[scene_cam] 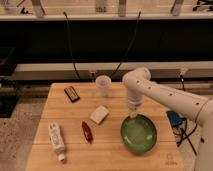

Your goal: Drag the ceramic bowl in a circle

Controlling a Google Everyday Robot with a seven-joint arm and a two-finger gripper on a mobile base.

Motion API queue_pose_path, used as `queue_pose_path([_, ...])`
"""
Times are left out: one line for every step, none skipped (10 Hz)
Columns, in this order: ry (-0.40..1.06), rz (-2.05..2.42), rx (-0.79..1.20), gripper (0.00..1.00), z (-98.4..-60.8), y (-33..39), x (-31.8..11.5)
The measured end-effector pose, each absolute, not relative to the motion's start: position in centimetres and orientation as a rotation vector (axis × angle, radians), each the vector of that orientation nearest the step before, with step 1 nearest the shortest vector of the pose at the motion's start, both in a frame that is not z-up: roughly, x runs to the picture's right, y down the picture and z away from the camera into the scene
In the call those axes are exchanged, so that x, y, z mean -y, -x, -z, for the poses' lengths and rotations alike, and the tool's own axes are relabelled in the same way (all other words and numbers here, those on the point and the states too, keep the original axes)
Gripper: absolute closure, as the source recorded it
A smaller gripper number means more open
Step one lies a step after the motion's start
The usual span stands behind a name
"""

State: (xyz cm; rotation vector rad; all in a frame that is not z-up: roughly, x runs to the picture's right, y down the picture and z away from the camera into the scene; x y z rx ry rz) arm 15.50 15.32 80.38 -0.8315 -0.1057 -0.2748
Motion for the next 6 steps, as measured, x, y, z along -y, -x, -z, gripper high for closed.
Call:
queue_pose_path([0.833,0.277,0.106,1.0,-80.36,-15.53,-15.34])
queue_pose_path([0.834,0.279,0.106,1.0,-80.34,-15.53,-15.38])
queue_pose_path([0.835,0.28,0.107,1.0,-80.32,-15.52,-15.38])
queue_pose_path([0.837,0.283,0.107,1.0,-80.3,-15.58,-15.24])
queue_pose_path([0.837,0.284,0.107,1.0,-80.31,-15.55,-15.14])
queue_pose_path([0.838,0.287,0.107,1.0,-80.34,-15.45,-15.07])
